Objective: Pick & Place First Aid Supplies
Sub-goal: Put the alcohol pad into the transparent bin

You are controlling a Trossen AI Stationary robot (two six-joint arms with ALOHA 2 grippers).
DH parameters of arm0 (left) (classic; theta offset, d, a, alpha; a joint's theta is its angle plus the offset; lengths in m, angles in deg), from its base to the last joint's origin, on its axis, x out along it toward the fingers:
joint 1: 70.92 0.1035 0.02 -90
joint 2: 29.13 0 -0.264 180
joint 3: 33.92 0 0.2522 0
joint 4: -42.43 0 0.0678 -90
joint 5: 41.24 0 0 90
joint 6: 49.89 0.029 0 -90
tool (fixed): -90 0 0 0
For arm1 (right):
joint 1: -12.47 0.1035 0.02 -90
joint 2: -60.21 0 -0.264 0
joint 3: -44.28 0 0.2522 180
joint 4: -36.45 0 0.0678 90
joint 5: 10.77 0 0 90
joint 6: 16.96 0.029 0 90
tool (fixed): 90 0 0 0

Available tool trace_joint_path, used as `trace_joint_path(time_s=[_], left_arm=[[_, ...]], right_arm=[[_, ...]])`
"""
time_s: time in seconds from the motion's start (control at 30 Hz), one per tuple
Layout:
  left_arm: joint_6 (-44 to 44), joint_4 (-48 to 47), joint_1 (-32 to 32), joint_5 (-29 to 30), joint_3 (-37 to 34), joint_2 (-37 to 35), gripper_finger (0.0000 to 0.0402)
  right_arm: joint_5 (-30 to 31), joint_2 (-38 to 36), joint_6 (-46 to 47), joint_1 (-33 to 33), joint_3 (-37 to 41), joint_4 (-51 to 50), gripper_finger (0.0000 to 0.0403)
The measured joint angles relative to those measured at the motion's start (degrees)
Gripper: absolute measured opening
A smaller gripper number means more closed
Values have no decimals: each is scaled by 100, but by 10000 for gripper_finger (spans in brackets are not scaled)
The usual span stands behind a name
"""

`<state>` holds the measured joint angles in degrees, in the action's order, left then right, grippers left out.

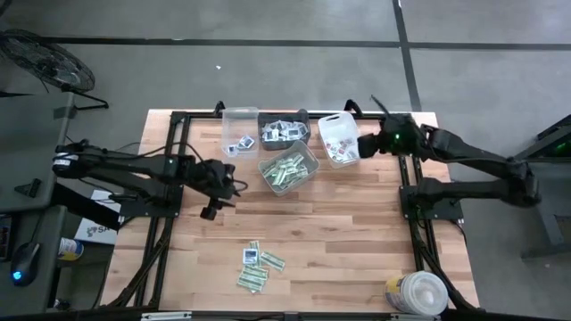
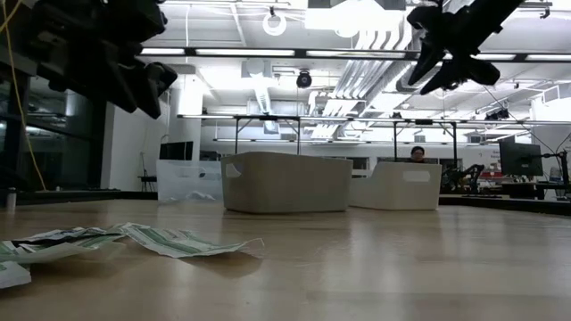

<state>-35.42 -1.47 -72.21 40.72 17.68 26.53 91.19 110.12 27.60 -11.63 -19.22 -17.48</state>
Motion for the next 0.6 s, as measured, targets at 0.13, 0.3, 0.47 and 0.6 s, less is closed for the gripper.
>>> trace_joint_path(time_s=[0.13, 0.3, 0.47, 0.6], left_arm=[[-126, 87, -367, 286, -57, 0, 170], [-150, 99, -642, 597, -56, 0, 170], [-280, 165, -638, 589, -58, 2, 170], [-356, 177, -638, 576, -58, 2, 170]], right_arm=[[952, 92, 176, 847, 16, 30, 140], [1805, 103, 647, 1901, 904, 1261, 140], [1916, 101, 1165, 2426, 2306, 3434, 140], [1953, 79, 1189, 2549, 3171, 5145, 140]])
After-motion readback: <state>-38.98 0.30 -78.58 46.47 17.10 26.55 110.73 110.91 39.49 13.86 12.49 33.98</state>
